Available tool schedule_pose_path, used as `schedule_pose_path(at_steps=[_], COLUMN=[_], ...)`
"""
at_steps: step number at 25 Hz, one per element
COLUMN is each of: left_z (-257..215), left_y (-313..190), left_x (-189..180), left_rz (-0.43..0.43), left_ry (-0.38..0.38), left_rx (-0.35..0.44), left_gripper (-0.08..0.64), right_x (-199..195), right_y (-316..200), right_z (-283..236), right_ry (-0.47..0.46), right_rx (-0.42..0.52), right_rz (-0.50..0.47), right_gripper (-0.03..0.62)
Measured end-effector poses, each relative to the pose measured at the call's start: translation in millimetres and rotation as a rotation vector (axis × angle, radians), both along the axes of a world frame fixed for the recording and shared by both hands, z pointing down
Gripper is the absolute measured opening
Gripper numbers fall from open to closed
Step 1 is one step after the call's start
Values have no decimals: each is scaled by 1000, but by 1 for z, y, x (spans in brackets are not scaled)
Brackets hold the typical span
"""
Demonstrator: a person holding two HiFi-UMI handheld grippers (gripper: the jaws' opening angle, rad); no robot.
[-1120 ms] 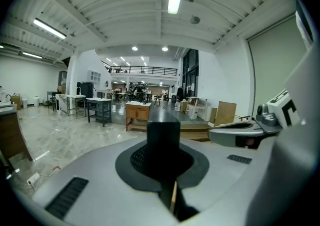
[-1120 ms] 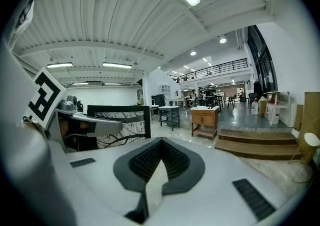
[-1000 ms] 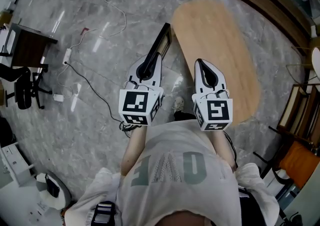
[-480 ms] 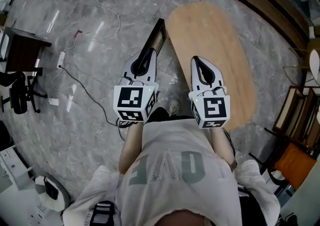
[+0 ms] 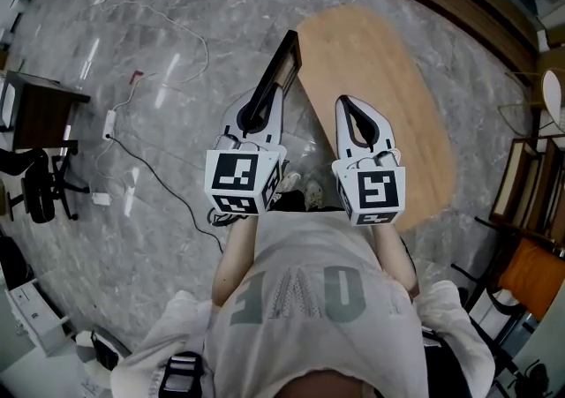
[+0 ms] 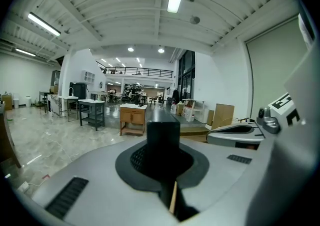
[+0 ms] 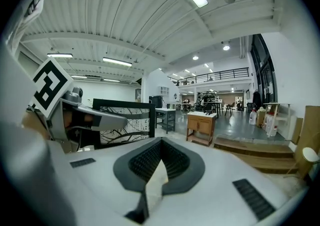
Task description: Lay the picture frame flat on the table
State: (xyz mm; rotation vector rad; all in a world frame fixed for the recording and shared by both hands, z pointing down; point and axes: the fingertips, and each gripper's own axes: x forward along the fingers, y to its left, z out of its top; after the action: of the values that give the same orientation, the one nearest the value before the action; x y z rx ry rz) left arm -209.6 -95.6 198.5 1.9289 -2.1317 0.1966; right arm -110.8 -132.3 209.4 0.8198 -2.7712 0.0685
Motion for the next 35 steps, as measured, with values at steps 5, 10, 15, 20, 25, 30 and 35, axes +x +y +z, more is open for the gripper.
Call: schedule_pose_path(at_steps=[5, 10, 15, 20, 25, 30, 35], left_z=[-8, -19, -23, -22, -19, -15, -1], left_y=[0, 4, 11, 22, 24, 20, 2], left_x=[5, 2, -9, -21, -28, -19, -2], left_rz=[54, 89, 92, 80, 85, 133, 222], left_ry=[-2, -12, -29, -29, -20, -14, 3], left_rx=[27, 53, 59, 57, 42, 25, -13], left_gripper=[18, 18, 18, 18, 18, 18, 18], right_x=[5, 1, -11, -24, -35, -34, -22], right_y=[6, 14, 22, 33, 36, 31, 17], right_z=[-10, -19, -22, -23, -24, -21, -11], right_ry=[-4, -29, -43, -48, -41, -45, -45], right_rx=[36, 58, 75, 74, 76, 60, 30], right_rz=[49, 84, 85, 63, 50, 83, 162], right_gripper=[6, 6, 6, 6, 6, 6, 6])
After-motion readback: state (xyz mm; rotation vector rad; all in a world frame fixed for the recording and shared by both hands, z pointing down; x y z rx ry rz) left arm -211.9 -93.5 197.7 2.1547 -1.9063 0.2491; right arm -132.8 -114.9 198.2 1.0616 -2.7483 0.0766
